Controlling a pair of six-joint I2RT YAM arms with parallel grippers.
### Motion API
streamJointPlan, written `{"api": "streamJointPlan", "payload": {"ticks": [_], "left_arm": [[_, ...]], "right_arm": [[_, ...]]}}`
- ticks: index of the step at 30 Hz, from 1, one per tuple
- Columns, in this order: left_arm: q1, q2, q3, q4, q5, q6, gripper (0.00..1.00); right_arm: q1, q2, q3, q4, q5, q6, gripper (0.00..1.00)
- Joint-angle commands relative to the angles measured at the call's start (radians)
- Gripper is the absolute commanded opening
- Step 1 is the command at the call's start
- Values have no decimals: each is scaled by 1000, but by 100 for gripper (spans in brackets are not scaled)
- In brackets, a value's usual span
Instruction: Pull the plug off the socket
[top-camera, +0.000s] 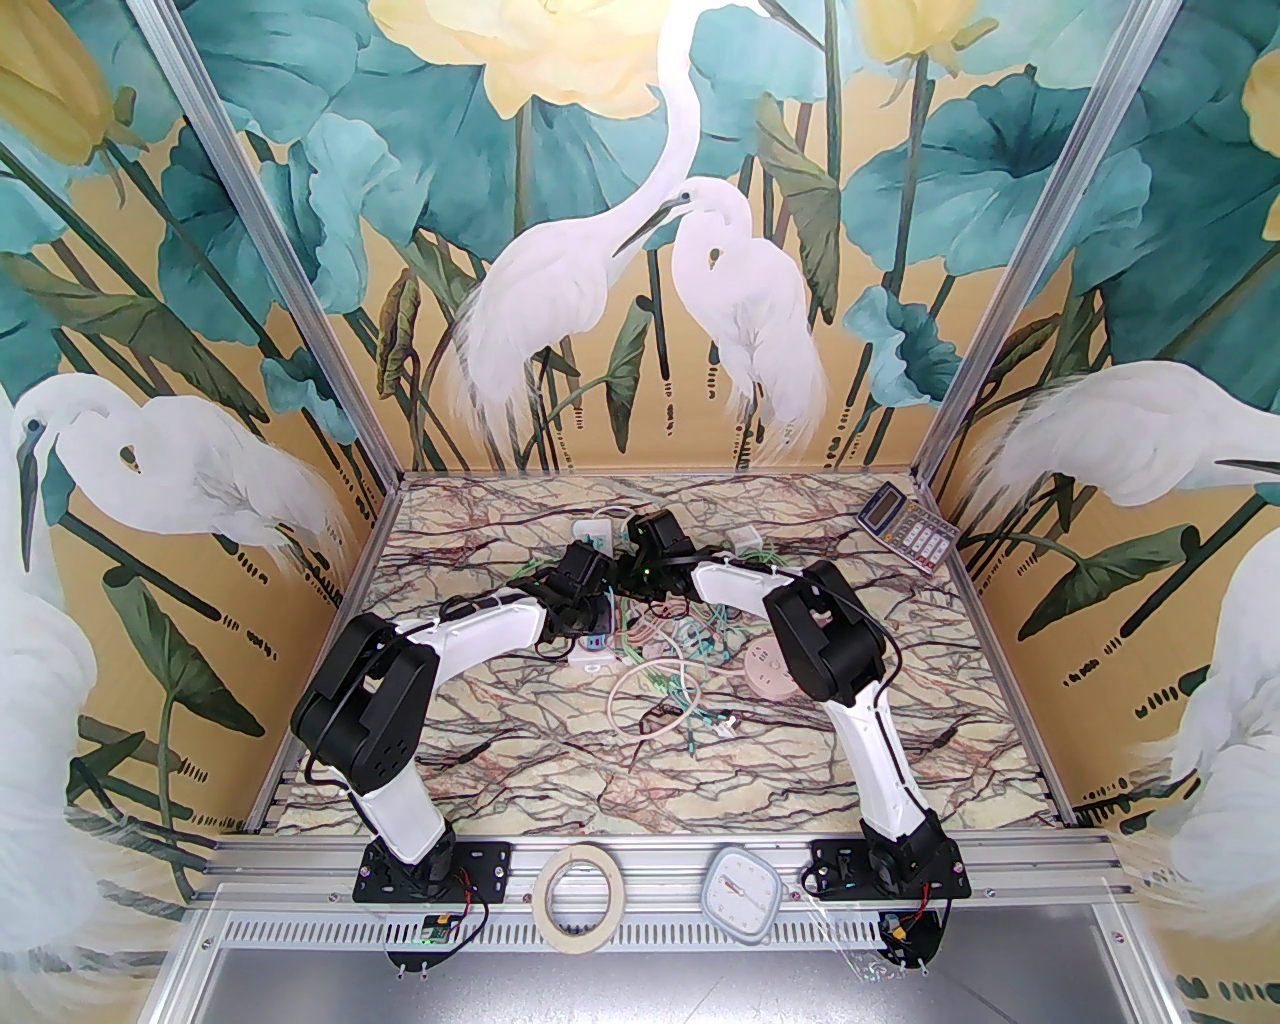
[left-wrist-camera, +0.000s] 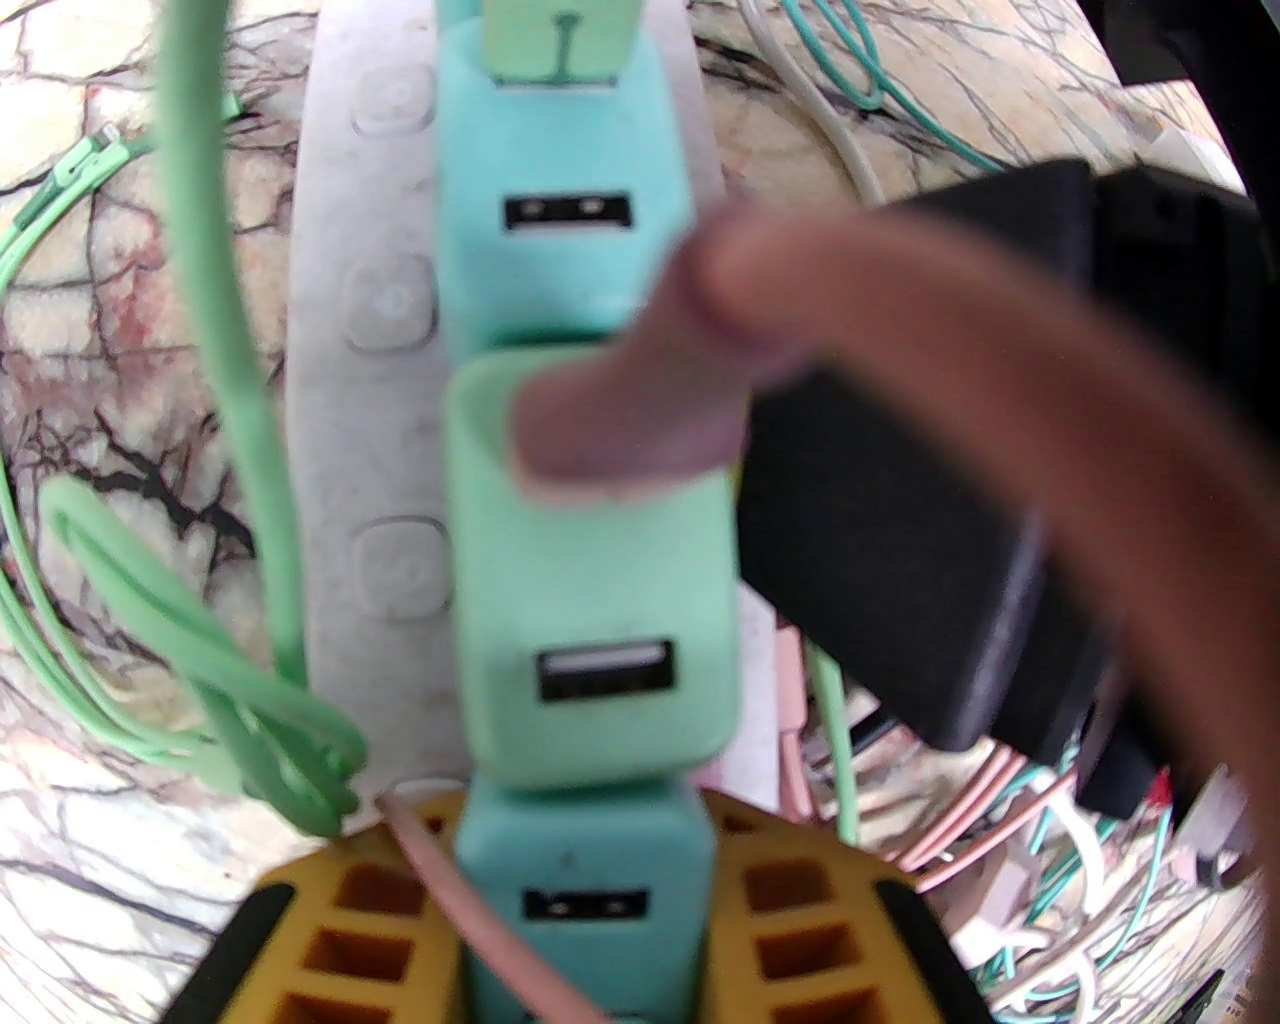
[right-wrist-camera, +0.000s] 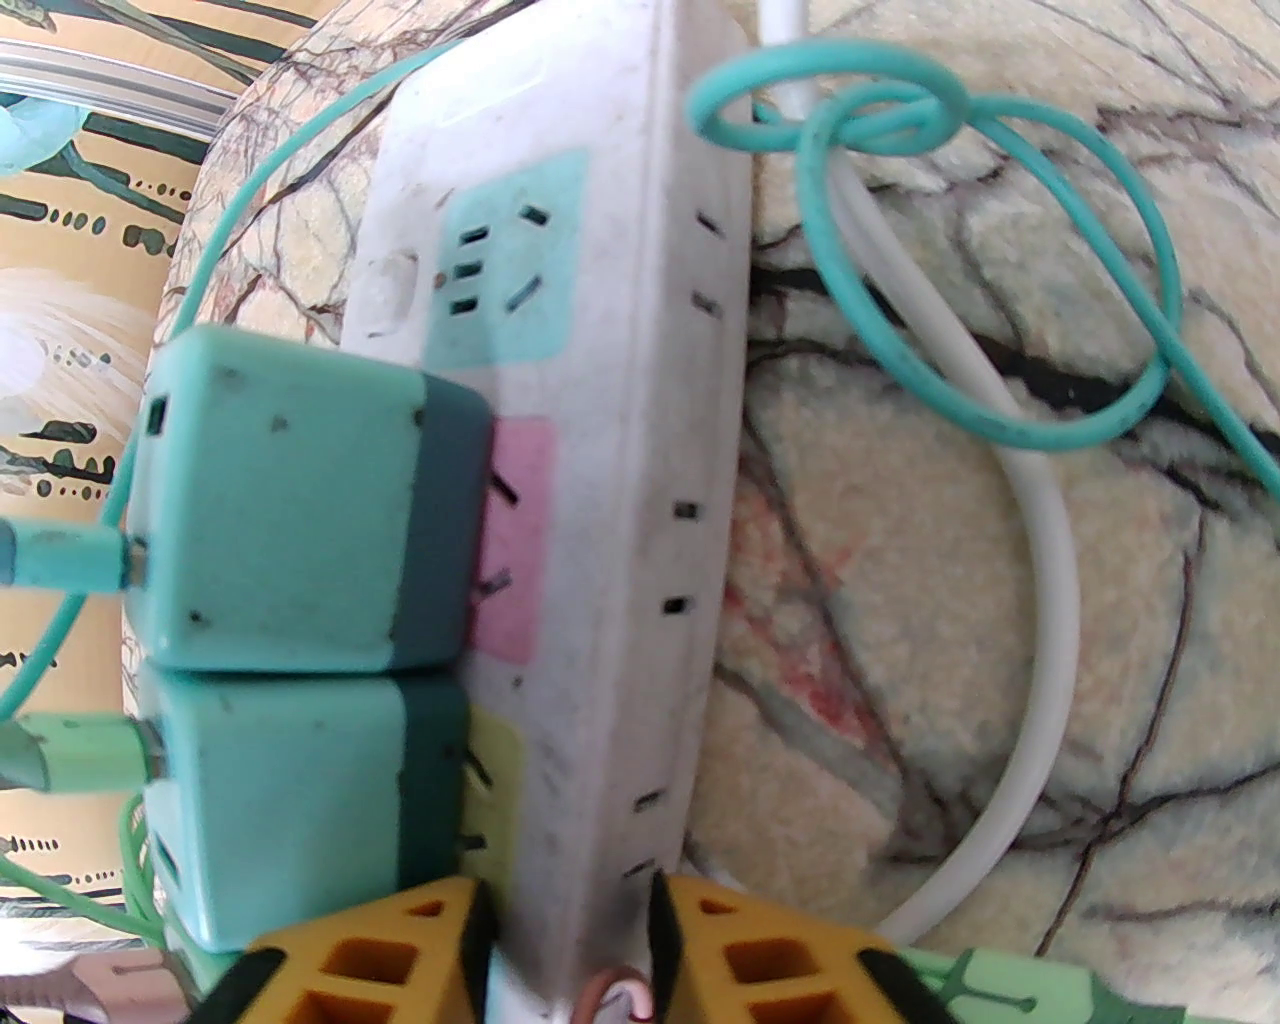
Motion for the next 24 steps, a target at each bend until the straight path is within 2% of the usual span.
{"api": "streamJointPlan", "payload": {"ticks": [1, 9, 13, 15, 18, 21, 24], "left_arm": [[-14, -56, 6, 4, 150, -27, 16], [23, -78, 12, 75, 303, -122, 13], [39, -112, 5, 82, 322, -138, 12], [30, -120, 11, 57, 281, -108, 12], [-32, -107, 55, -49, 90, -25, 11], [-87, -90, 68, -91, -52, 26, 10], [-93, -89, 57, -100, -98, 23, 8]], "right_arm": [[37, 57, -47, -163, 80, -17, 29], [37, 51, -45, -187, 101, -17, 24], [37, 47, -44, -189, 102, -19, 24], [37, 50, -44, -189, 102, -19, 24], [37, 51, -43, -188, 102, -19, 24], [37, 53, -45, -186, 101, -17, 24], [37, 52, -45, -186, 102, -19, 24]]}}
